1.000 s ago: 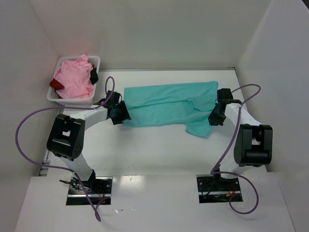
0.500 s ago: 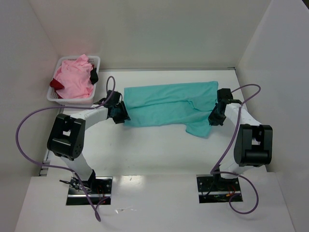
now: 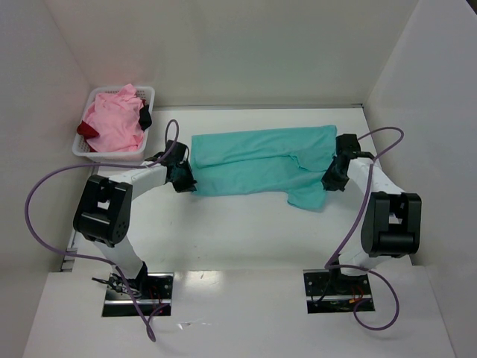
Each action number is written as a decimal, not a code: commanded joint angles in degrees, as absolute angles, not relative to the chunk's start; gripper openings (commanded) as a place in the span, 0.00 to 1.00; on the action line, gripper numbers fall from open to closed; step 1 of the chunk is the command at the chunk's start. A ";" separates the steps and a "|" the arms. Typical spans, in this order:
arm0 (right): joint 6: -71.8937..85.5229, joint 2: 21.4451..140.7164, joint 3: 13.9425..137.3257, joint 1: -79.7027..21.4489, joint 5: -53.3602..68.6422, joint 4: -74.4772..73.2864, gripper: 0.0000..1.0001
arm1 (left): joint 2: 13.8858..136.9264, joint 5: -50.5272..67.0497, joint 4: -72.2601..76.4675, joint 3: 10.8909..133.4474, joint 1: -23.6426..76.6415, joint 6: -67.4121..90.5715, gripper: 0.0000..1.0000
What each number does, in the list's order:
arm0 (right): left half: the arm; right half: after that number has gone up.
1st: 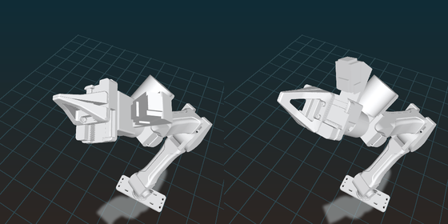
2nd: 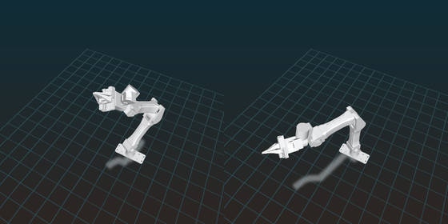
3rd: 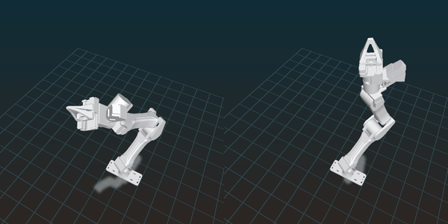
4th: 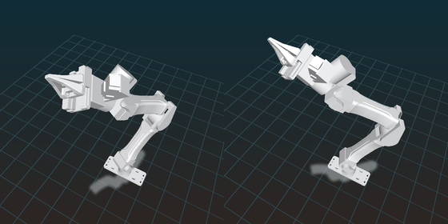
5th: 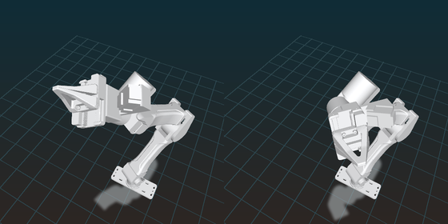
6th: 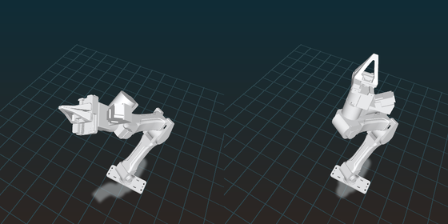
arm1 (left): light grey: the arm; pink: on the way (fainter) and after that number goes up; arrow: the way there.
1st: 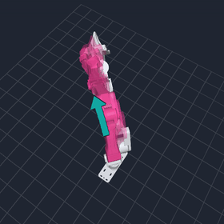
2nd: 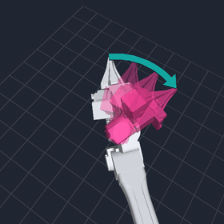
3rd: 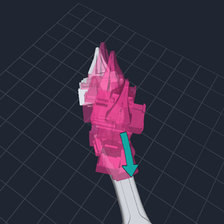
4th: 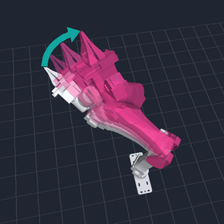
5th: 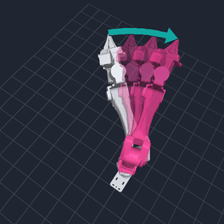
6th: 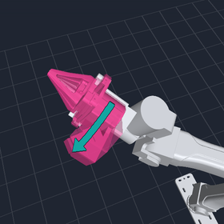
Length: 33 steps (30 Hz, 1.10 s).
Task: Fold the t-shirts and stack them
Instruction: Grap the side of the flattened tshirt closest away from the robot with both arms, then fold the other side of the tshirt into a rectangle
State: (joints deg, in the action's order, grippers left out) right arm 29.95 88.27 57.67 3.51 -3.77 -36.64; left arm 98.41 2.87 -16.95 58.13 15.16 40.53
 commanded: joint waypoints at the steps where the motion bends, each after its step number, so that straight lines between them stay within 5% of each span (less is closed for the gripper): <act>1: 29.27 84.39 60.56 3.08 -3.78 -35.77 0.00 | 96.59 2.03 -18.63 60.55 15.29 39.03 0.00; 17: 29.27 81.04 67.14 3.08 -1.94 -36.83 0.00 | 94.20 0.97 -22.85 71.27 15.29 35.24 0.00; 33: 31.99 102.28 86.48 3.60 -0.26 -29.36 0.00 | 112.32 1.49 -22.85 89.64 11.17 34.10 0.00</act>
State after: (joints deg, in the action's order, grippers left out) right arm 31.11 99.26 82.30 3.51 -0.51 -32.84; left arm 110.17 1.41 -23.11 86.59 12.21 34.72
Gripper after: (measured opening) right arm 0.009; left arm 0.004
